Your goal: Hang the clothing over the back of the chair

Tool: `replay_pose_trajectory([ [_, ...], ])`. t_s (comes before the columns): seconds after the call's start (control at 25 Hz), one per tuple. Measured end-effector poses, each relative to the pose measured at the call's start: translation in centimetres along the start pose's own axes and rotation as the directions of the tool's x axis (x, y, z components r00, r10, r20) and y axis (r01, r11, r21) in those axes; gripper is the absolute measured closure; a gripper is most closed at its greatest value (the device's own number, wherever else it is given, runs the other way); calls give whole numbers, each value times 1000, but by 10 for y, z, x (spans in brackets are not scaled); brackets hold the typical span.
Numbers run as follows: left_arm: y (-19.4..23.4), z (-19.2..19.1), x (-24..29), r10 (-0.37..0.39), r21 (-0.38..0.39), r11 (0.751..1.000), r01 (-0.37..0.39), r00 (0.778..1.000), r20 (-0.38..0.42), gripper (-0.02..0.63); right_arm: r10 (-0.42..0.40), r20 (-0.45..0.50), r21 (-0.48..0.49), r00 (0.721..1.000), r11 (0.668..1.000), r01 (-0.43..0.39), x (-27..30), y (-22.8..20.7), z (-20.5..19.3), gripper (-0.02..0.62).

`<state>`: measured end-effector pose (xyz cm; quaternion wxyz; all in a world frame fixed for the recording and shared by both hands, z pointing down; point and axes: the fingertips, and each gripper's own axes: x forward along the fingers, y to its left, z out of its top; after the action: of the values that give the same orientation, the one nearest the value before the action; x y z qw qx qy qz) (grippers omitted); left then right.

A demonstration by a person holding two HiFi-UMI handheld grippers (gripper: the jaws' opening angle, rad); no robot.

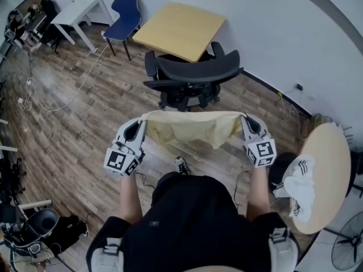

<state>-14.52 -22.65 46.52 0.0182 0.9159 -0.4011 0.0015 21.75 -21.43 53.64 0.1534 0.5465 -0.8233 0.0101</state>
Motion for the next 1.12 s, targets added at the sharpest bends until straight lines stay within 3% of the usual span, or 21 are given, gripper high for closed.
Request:
replay_pose_trajectory([
  [0.56, 62, 38, 42, -78, 42, 996, 74, 994, 82, 597, -138, 76, -40, 987, 989, 142, 45, -30, 60, 595],
  [0.84, 68, 61, 58, -96, 67, 994, 88, 989, 114, 596, -160, 148, -71, 976, 983, 172, 43, -49, 95, 595],
  [1.12, 62, 78, 72, -60, 92, 995, 47, 989, 137, 595, -143, 203, -97, 969, 981, 165, 47, -74, 118, 595],
])
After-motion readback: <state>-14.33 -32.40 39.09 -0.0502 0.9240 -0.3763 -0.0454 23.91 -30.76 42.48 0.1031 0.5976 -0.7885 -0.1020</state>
